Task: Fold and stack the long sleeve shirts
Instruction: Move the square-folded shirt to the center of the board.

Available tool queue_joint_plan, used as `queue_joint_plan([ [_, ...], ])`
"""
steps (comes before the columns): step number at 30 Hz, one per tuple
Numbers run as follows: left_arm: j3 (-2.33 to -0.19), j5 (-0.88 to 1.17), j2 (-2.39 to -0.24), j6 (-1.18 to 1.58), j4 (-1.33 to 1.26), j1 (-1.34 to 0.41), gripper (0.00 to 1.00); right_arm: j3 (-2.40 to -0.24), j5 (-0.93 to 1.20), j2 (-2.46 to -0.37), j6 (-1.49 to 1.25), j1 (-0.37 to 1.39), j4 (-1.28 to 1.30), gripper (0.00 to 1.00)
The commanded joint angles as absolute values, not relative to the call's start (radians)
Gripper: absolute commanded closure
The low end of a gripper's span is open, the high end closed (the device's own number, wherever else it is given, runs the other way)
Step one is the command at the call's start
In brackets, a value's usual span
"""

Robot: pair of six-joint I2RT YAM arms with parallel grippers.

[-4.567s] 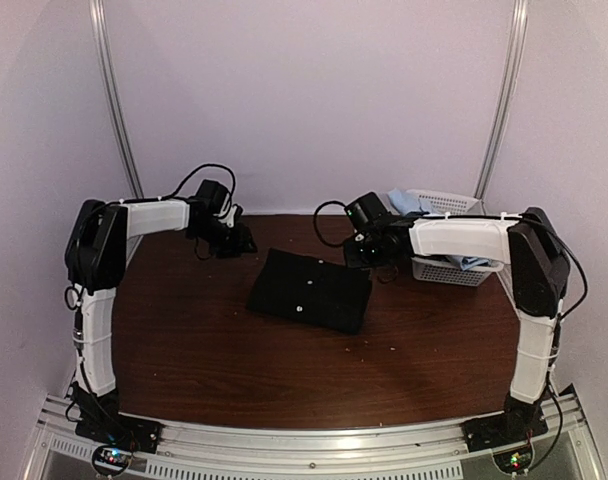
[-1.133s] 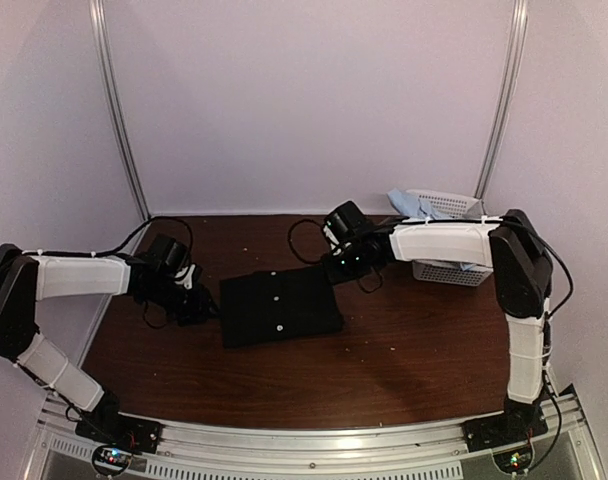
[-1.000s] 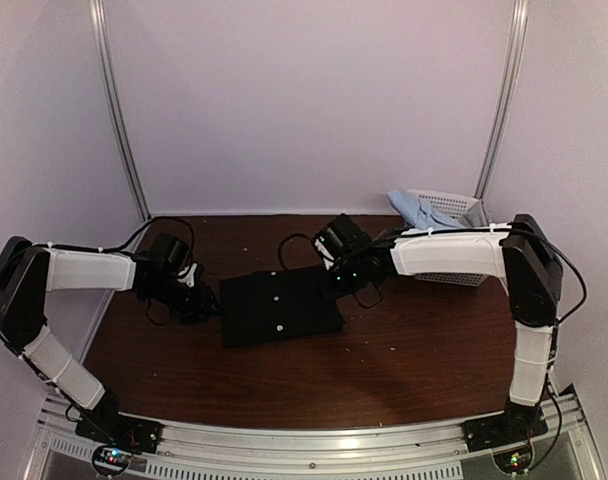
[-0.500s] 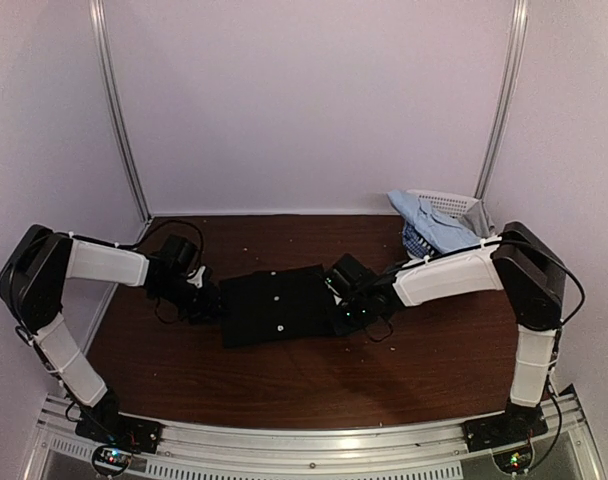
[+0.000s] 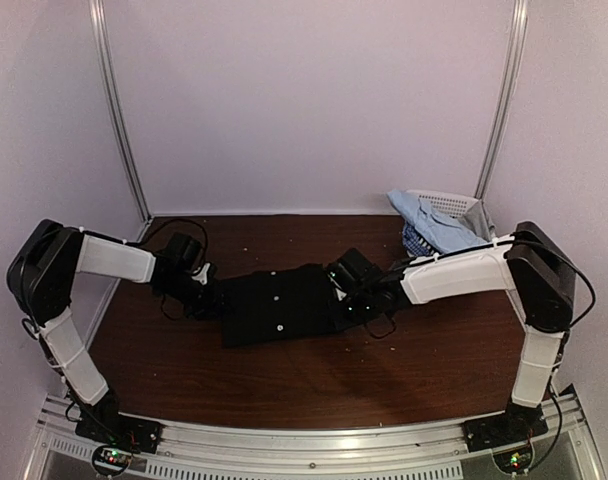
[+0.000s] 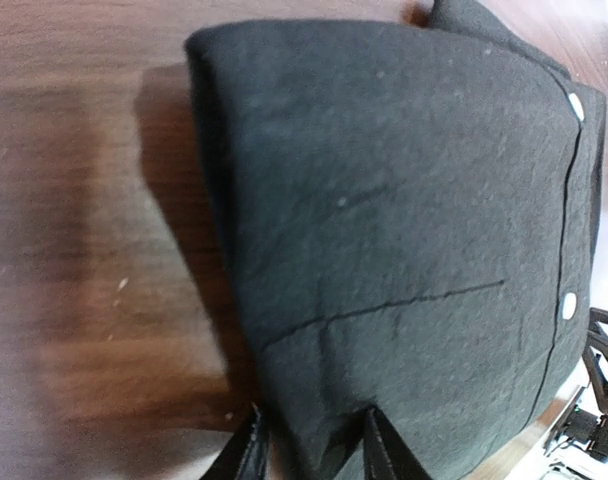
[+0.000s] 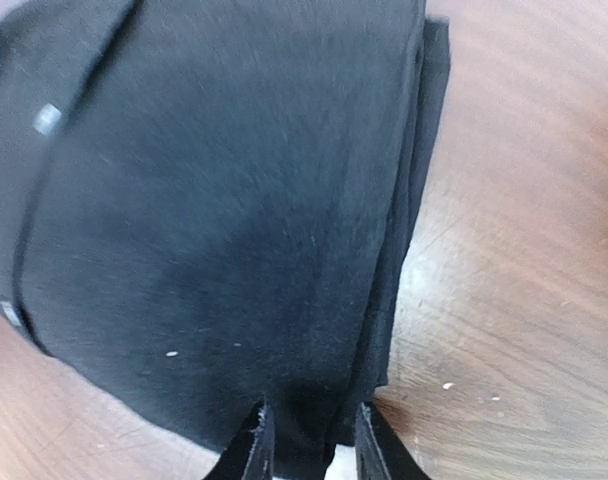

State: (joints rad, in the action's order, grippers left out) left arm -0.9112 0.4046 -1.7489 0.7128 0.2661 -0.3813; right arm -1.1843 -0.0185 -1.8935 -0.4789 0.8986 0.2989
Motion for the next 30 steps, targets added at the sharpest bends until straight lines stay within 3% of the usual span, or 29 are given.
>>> queue_joint_plan([
  [1, -0.924, 0.422, -1.799, 0.736, 0.229, -0.391, 0.70, -1.188, -0.068, -1.815, -0.488, 0.877, 0.299, 0.69],
  [5, -0.934, 0.449, -1.817, 0.763, 0.203, -0.407, 0.78, -1.211, -0.071, -1.804, -0.475, 0.852, 0.297, 0.68],
  [10, -0.941, 0.474, -1.803, 0.779, 0.195, -0.408, 1.00, -1.247, -0.066, -1.816, -0.456, 0.832, 0.299, 0.68],
  [21, -0.999, 0.451, -1.664, 0.545, 0.508, -0.287, 1.00, -1.391, -0.023, -1.918, -0.425, 0.851, 0.319, 0.68],
  [30, -1.080, 0.467, -1.601, 0.387, 0.709, -0.173, 1.00, -1.693, -0.006, -2.163, -0.423, 0.913, 0.353, 0.73],
])
